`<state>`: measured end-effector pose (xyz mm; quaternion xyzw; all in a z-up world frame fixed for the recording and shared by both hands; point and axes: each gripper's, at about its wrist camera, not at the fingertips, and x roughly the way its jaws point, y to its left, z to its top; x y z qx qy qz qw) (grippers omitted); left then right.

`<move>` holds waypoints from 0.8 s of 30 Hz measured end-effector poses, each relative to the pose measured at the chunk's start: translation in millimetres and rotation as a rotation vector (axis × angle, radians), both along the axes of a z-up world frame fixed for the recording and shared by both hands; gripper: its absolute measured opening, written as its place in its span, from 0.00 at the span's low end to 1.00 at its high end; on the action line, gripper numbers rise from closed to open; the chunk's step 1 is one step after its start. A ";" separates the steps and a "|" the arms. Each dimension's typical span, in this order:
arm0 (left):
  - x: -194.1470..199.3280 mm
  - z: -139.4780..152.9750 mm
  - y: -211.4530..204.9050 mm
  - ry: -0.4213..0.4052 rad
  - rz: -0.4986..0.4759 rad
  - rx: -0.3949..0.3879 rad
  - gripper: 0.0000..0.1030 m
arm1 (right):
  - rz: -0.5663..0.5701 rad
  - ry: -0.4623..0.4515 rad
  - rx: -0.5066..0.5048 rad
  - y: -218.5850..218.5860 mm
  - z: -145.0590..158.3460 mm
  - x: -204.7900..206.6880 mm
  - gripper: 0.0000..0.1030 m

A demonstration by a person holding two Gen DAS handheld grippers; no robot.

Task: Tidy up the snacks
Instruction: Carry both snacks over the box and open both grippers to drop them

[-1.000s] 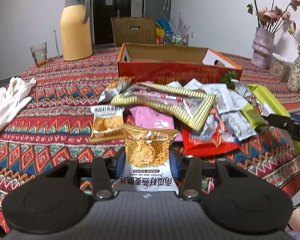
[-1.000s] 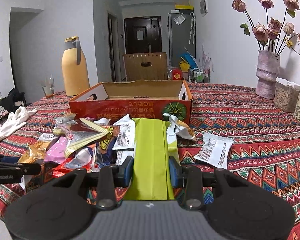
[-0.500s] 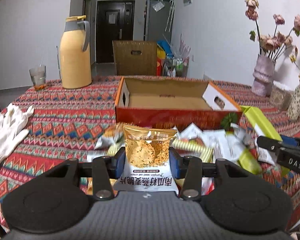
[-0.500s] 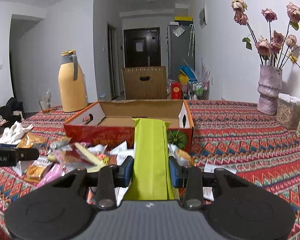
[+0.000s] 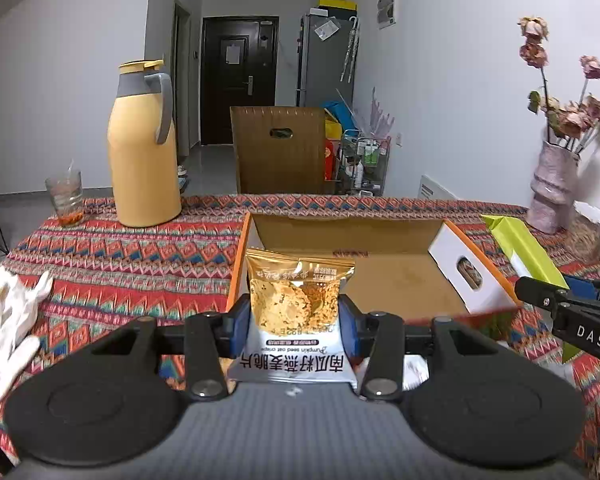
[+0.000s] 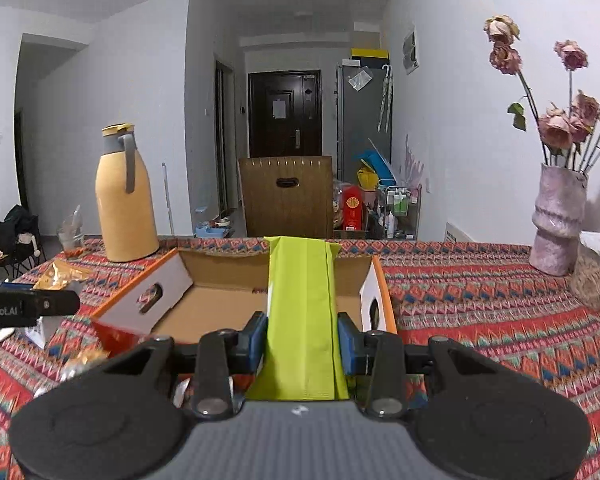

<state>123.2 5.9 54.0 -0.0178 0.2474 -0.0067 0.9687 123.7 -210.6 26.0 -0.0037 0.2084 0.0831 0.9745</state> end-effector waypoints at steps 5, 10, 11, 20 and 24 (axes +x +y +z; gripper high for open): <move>38.3 3.7 -0.4 0.006 0.009 0.004 0.44 | -0.008 0.012 -0.011 5.7 6.3 46.2 0.35; 76.5 -2.9 -4.7 0.034 0.022 -0.004 0.44 | -0.017 0.049 -0.019 12.9 1.5 90.3 0.35; 84.6 -5.8 -5.1 0.042 0.027 -0.009 0.44 | -0.020 0.061 -0.021 14.4 -1.5 98.3 0.35; 122.0 -45.9 0.2 0.130 0.064 -0.025 0.44 | -0.075 0.184 -0.023 13.3 -47.8 143.8 0.35; 128.0 -57.2 4.0 0.154 0.069 -0.032 0.44 | -0.090 0.199 -0.018 9.1 -59.1 149.2 0.35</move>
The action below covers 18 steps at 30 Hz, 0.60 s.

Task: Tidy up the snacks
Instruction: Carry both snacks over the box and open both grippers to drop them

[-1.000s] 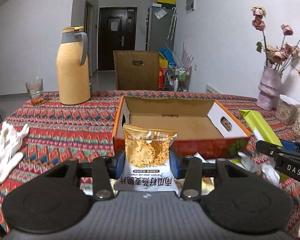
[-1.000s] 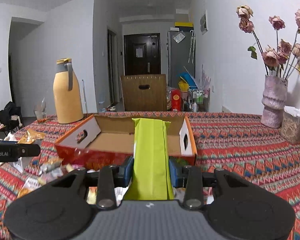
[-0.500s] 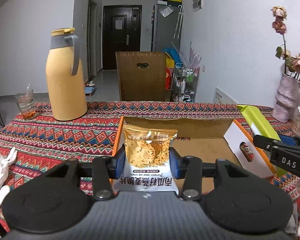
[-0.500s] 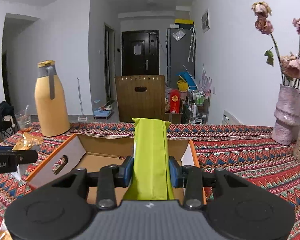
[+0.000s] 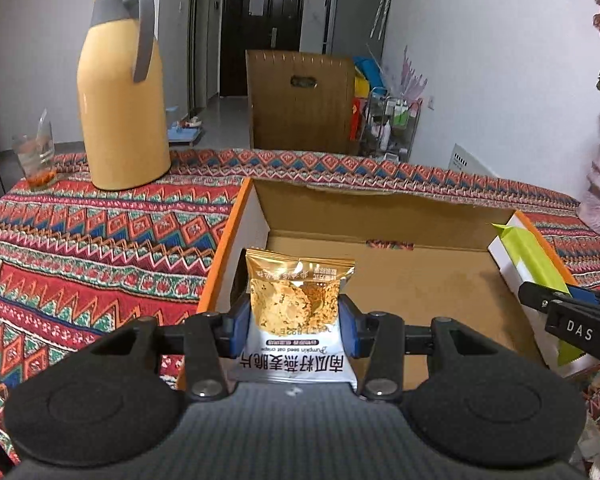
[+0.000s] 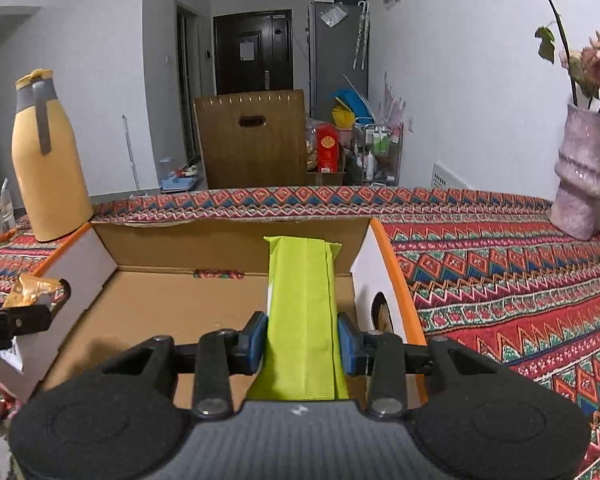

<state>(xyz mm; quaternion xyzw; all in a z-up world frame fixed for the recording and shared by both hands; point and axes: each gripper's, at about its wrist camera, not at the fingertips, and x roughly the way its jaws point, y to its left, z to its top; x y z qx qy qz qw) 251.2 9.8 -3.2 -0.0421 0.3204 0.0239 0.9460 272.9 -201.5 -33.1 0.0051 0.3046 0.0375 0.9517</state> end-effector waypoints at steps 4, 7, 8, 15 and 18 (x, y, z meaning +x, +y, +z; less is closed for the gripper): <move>3.1 -6.1 -3.4 0.014 -0.012 0.005 0.44 | 0.006 0.020 -0.012 0.1 -6.4 2.4 0.36; 3.1 -8.0 -4.7 0.014 -0.019 0.010 0.51 | 0.015 0.028 -0.013 0.5 -6.8 2.8 0.38; 2.2 -7.8 -4.5 0.010 -0.021 0.009 0.57 | 0.016 0.022 -0.016 0.5 -6.1 0.9 0.39; -7.0 -1.0 -6.8 -0.048 -0.015 0.019 0.91 | 0.001 -0.035 -0.004 -2.7 6.0 -8.8 0.91; -11.7 3.9 -6.4 -0.077 -0.005 0.020 1.00 | -0.011 -0.050 0.014 -7.2 8.8 -10.8 1.00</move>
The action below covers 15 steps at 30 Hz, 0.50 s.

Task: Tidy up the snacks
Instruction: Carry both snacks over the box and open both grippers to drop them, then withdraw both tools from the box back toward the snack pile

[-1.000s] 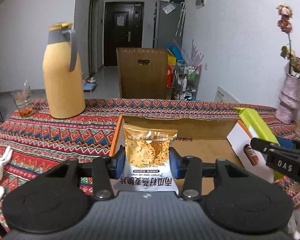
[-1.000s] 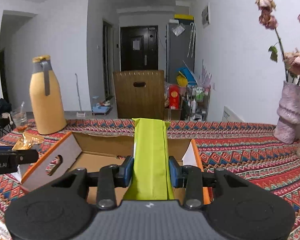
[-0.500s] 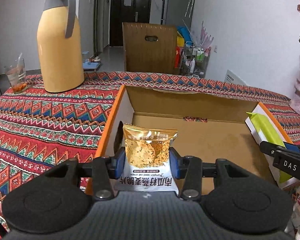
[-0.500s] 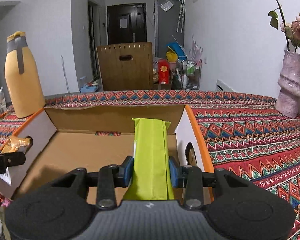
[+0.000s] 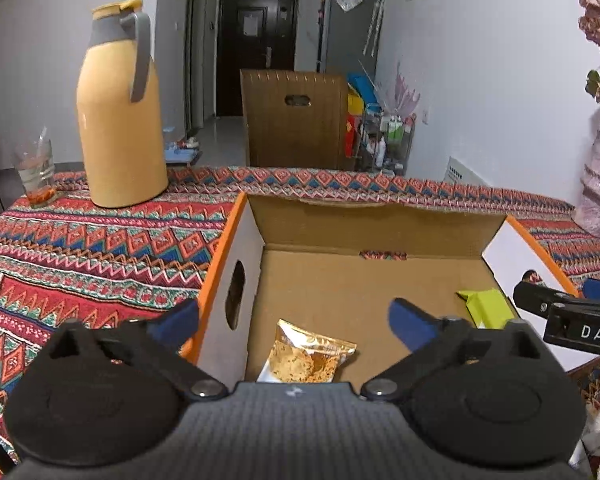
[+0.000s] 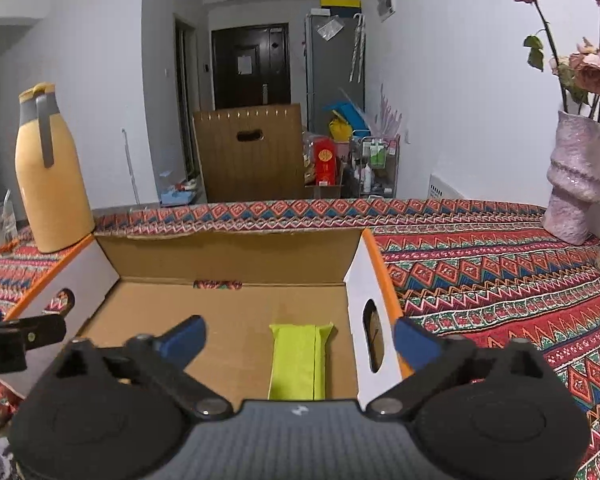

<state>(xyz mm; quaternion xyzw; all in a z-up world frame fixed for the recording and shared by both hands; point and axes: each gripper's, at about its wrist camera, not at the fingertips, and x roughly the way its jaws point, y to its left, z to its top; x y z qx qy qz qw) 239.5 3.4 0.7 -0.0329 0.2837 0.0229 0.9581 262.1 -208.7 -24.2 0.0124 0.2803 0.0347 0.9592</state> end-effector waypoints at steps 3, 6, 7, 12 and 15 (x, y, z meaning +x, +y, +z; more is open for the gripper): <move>-2.4 2.9 0.3 -0.009 -0.005 -0.007 1.00 | -0.005 -0.005 0.012 -1.7 1.4 -0.2 1.00; -3.5 4.3 -0.1 -0.011 -0.003 -0.008 1.00 | -0.009 -0.010 0.017 -2.7 2.9 -0.7 1.00; -3.6 4.4 -0.1 -0.012 -0.003 -0.009 1.00 | -0.010 -0.013 0.018 -3.2 3.8 -1.7 1.00; -9.7 11.5 -0.4 -0.030 -0.003 -0.008 1.00 | -0.014 -0.040 0.019 -4.9 10.9 -7.4 1.00; -14.2 18.1 -1.3 -0.044 0.000 -0.003 1.00 | -0.015 -0.060 0.013 -4.6 18.5 -12.4 1.00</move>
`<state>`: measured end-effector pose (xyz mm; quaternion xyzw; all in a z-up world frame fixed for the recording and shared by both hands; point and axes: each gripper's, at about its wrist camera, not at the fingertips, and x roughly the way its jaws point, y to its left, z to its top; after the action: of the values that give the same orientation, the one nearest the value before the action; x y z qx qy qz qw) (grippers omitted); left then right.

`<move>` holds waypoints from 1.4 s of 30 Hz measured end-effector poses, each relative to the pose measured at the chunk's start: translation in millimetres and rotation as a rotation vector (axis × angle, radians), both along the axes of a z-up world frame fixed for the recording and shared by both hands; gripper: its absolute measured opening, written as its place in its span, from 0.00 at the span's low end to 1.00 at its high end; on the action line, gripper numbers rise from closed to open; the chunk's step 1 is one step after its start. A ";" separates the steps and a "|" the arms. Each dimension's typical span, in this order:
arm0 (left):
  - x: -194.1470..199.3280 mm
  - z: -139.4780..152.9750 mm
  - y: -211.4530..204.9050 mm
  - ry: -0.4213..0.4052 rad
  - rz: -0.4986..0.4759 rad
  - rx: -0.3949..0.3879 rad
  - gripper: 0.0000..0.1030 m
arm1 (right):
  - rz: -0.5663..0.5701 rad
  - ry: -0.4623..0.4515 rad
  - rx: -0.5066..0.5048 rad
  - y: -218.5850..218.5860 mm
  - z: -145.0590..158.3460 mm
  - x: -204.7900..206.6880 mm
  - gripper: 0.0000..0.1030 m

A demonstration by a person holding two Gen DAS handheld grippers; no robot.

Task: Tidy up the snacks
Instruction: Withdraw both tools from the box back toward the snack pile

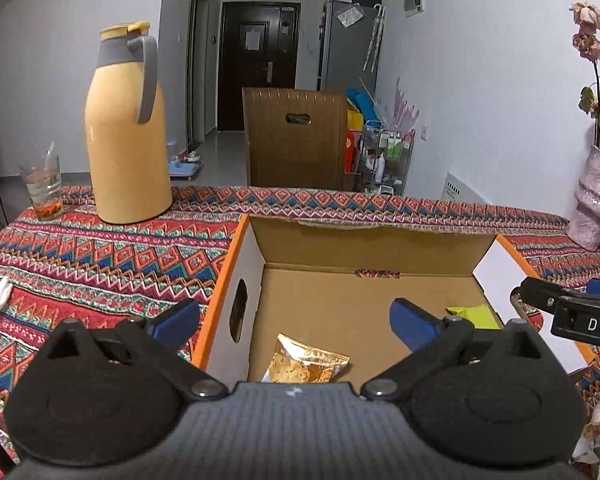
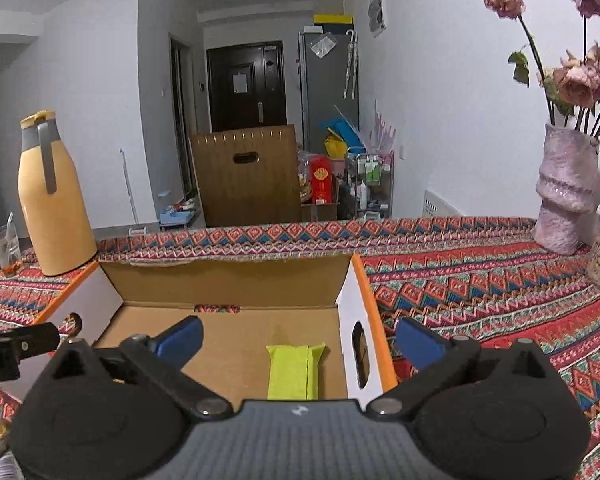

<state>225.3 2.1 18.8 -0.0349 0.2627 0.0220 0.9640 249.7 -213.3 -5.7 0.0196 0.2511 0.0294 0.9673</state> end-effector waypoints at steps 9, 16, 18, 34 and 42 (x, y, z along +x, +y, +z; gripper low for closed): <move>-24.0 21.3 -2.6 -0.033 -0.009 0.011 1.00 | 0.003 -0.047 -0.018 -4.1 23.6 -30.2 1.00; -52.9 26.0 0.2 -0.034 -0.025 0.015 1.00 | 0.001 -0.040 -0.035 -17.6 24.3 -62.8 1.00; -62.9 26.3 1.8 -0.035 -0.028 0.013 1.00 | 0.001 -0.033 -0.042 -21.6 22.3 -74.2 1.00; -135.1 -3.4 17.7 0.020 -0.048 0.011 1.00 | -0.015 0.095 -0.090 -59.4 -22.2 -162.7 1.00; -147.7 -18.7 27.2 0.068 -0.020 -0.005 1.00 | -0.097 0.198 -0.053 -85.7 -51.3 -158.1 0.94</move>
<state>77.6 29.3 0.1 -0.0339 0.2956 0.0129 0.9546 91.6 -299.0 -57.0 0.0089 0.3450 -0.0260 0.9382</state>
